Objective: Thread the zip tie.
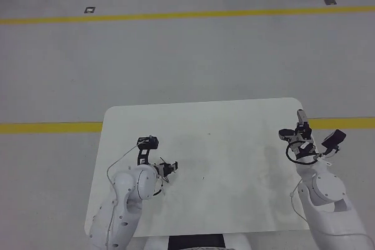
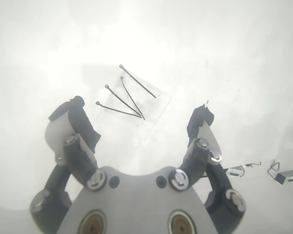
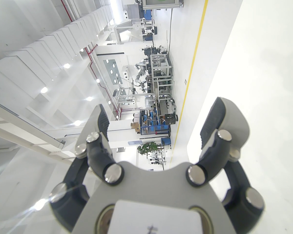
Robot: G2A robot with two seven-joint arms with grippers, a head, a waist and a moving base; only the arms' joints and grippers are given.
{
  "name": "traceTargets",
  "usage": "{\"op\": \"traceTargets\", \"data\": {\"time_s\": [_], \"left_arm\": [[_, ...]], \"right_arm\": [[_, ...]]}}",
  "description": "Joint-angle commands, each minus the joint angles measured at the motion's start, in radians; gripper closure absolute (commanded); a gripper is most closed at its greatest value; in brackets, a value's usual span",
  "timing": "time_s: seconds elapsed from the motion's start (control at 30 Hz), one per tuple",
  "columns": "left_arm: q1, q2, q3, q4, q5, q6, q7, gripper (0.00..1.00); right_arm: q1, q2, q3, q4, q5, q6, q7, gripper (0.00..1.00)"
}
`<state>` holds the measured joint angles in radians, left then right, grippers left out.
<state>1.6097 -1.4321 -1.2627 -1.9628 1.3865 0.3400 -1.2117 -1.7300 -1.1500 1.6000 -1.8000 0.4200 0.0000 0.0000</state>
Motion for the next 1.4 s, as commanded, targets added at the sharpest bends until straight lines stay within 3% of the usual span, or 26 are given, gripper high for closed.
{"op": "traceTargets", "data": {"time_s": [0.0, 0.07, 0.17, 0.23, 0.33, 0.47, 0.7, 1.2, 1.37], "left_arm": [[0.011, -0.012, -0.003, -0.009, 0.038, 0.000, -0.004, 0.00], [0.021, -0.029, -0.005, -0.014, 0.063, 0.000, -0.010, 0.00], [0.027, -0.055, -0.013, -0.013, 0.096, 0.000, -0.025, 0.20], [0.026, -0.072, -0.014, -0.007, 0.106, 0.000, -0.038, 0.42], [0.021, -0.091, -0.016, 0.002, 0.109, 0.000, -0.054, 0.49], [0.014, -0.115, -0.027, 0.019, 0.111, 0.000, -0.071, 0.55], [0.008, -0.138, -0.045, 0.038, 0.115, 0.000, -0.081, 0.57], [-0.011, -0.153, -0.066, 0.099, 0.129, 0.000, -0.076, 0.62], [-0.024, -0.157, -0.067, 0.131, 0.131, 0.000, -0.069, 0.73]], "right_arm": [[0.000, 0.000, 0.000, 0.000, 0.000, 0.000, 0.000, 0.00], [0.000, 0.000, 0.000, 0.000, 0.000, 0.000, 0.000, 0.00], [0.000, 0.000, 0.000, 0.000, 0.000, 0.000, 0.000, 0.00], [0.000, 0.000, 0.000, 0.000, 0.000, 0.000, 0.000, 0.00], [0.000, 0.000, 0.000, 0.000, 0.000, 0.000, 0.000, 0.00], [0.000, 0.000, 0.000, 0.000, 0.000, 0.000, 0.000, 0.00], [0.000, 0.000, 0.000, 0.000, 0.000, 0.000, 0.000, 0.00], [0.000, 0.000, 0.000, 0.000, 0.000, 0.000, 0.000, 0.00], [0.000, 0.000, 0.000, 0.000, 0.000, 0.000, 0.000, 0.00]]}}
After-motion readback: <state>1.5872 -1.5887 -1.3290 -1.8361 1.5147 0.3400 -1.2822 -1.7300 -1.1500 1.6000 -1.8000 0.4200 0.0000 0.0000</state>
